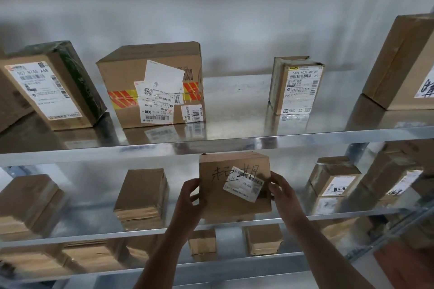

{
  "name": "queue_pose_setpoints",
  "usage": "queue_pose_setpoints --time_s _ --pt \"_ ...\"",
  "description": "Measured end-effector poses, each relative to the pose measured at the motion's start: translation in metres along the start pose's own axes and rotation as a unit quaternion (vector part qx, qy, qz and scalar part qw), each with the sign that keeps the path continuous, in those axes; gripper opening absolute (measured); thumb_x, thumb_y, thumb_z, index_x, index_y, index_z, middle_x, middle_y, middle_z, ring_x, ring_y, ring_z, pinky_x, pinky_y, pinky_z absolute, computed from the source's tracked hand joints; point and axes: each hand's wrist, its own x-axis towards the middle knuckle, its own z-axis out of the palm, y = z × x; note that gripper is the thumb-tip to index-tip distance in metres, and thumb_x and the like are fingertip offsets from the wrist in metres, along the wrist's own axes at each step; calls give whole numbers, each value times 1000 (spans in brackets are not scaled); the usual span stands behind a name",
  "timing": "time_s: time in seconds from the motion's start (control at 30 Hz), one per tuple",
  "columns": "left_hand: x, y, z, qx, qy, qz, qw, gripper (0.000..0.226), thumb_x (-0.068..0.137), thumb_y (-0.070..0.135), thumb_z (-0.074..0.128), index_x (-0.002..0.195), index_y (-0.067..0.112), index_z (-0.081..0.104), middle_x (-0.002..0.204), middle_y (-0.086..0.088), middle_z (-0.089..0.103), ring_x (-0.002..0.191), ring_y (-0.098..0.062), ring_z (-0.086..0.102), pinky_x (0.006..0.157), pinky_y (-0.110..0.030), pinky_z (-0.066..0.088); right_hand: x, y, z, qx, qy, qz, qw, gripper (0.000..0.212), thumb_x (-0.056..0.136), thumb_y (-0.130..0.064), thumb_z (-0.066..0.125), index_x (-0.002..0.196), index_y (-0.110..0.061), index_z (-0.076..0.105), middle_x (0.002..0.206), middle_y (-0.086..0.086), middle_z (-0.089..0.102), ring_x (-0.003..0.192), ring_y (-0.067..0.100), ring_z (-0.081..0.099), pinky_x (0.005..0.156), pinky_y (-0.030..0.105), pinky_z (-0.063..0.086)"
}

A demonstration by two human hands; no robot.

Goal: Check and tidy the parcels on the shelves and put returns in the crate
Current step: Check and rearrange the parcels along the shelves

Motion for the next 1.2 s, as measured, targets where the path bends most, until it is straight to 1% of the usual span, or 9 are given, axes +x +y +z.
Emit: queue_pose_setpoints --time_s 0.07,0.2,0.33,0.47,0.6,0.77,0.9,1.03,1.2 --pt "3 -3 5 -16 -12 -34 999 35 91 12 70 122 19 55 125 3 60 114 -22 65 77 -25 62 5 1 0 -29 8 20 999 31 104 1 43 114 -18 66 97 10 76 87 24 78 66 33 63" --pt "10 -9 15 30 -35 -69 997 28 93 11 67 117 9 52 112 1 60 97 -9 62 61 -10 53 8 1 3 -83 -2 53 995 31 102 1 47 101 -25 64 93 8 72 75 9 74 59 20 58" --pt "32 -19 20 25 -68 -96 993 30 92 12 69 115 8 49 110 -5 61 94 -12 64 57 -13 53 16 12 3 -146 -11 55 988 11 104 -33 52 111 -35 60 96 -13 73 78 -3 73 66 18 58" --pt "57 -38 30 26 -50 -101 993 35 84 7 73 110 10 49 112 -17 66 96 -23 69 66 -24 58 42 54 -3 -146 3 67 987 59 77 -65 52 130 -37 55 114 -6 75 96 15 76 87 45 62" --pt "72 -60 39 59 -108 -116 986 40 87 7 71 117 15 46 119 -9 62 111 -25 63 89 -40 60 55 89 -3 -155 2 107 982 59 67 -49 51 124 -37 53 118 -4 72 105 20 71 89 45 61" --pt "78 -75 51 70 -155 -145 975 40 88 -3 64 124 5 47 122 -4 59 121 -17 54 83 -13 47 39 62 8 -138 39 158 977 33 78 -11 55 109 -19 59 98 7 74 73 -2 69 62 15 53" --pt "73 -74 50 84 -172 -130 973 59 88 2 63 142 17 44 145 -7 51 136 -29 49 107 -32 42 27 47 9 -177 29 176 968 31 86 -18 53 117 -16 55 108 7 71 79 12 68 61 14 49" --pt "52 -62 38 97 -146 -115 978 80 91 14 65 159 23 23 162 -8 32 144 -33 40 111 -40 41 19 49 10 -235 94 237 938 65 101 -21 54 155 -1 25 151 23 48 130 36 55 102 34 42" --pt "4 -47 6 82 -95 -113 986 72 93 9 63 156 24 30 163 -6 31 145 -34 38 116 -41 37 -11 43 33 -254 81 230 936 32 101 -19 46 119 0 64 110 17 68 114 36 65 85 35 51"
